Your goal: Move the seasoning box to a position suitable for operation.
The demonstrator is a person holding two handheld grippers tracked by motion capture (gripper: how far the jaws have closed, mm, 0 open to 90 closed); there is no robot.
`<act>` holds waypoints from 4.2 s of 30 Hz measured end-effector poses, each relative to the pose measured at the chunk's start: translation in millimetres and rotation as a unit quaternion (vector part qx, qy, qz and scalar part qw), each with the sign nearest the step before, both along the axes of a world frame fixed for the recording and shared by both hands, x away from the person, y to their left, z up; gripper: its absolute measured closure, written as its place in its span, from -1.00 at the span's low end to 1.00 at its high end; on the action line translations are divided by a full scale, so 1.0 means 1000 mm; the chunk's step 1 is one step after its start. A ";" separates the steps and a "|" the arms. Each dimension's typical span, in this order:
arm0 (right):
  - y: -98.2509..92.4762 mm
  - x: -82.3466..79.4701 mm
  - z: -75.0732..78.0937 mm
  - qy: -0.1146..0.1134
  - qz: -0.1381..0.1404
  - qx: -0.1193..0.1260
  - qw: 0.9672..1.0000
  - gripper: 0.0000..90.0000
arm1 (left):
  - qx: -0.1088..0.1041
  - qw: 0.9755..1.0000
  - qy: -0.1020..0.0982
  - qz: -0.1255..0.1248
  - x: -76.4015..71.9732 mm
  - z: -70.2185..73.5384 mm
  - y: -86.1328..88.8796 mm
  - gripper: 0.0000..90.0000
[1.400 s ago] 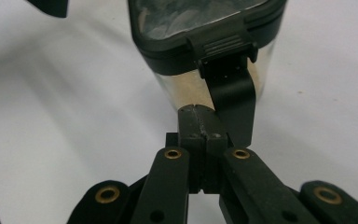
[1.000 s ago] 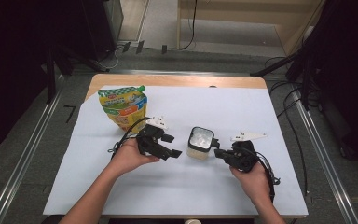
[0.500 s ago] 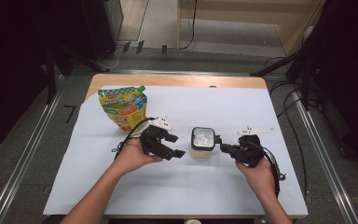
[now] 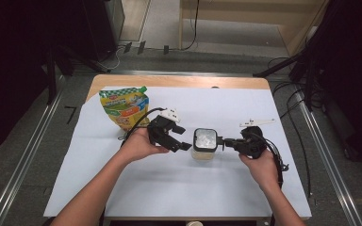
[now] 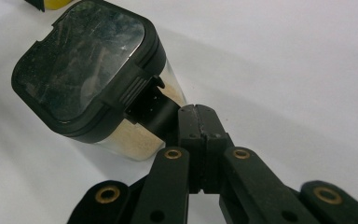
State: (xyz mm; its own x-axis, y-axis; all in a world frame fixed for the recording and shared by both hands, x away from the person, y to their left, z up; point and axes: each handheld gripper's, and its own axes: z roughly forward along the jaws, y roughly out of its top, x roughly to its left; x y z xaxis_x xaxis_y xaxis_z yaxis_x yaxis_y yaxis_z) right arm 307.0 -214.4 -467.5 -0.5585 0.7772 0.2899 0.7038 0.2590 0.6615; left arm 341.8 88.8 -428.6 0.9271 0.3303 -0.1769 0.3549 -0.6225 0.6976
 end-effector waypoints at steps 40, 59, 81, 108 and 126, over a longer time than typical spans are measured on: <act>0.000 -0.004 -0.004 -0.009 -0.009 0.004 1.000 1.00 | -0.003 0.998 -0.006 -0.057 0.012 -0.028 -0.036 -0.64; 0.000 -0.004 -0.004 -0.008 -0.010 0.004 1.000 1.00 | 0.017 0.998 -0.011 -0.052 0.010 -0.016 -0.040 -0.65; 0.001 -0.005 -0.004 -0.009 -0.007 0.000 1.000 1.00 | -0.010 0.997 0.012 -0.071 0.007 0.002 -0.046 -0.12; 0.000 -0.008 -0.004 -0.007 -0.003 -0.001 1.000 1.00 | 0.025 0.994 0.008 -0.101 -0.005 0.036 -0.077 0.59; 0.000 -0.008 -0.005 -0.007 -0.005 0.003 1.000 1.00 | 0.019 0.994 0.019 -0.108 -0.004 0.036 -0.105 0.63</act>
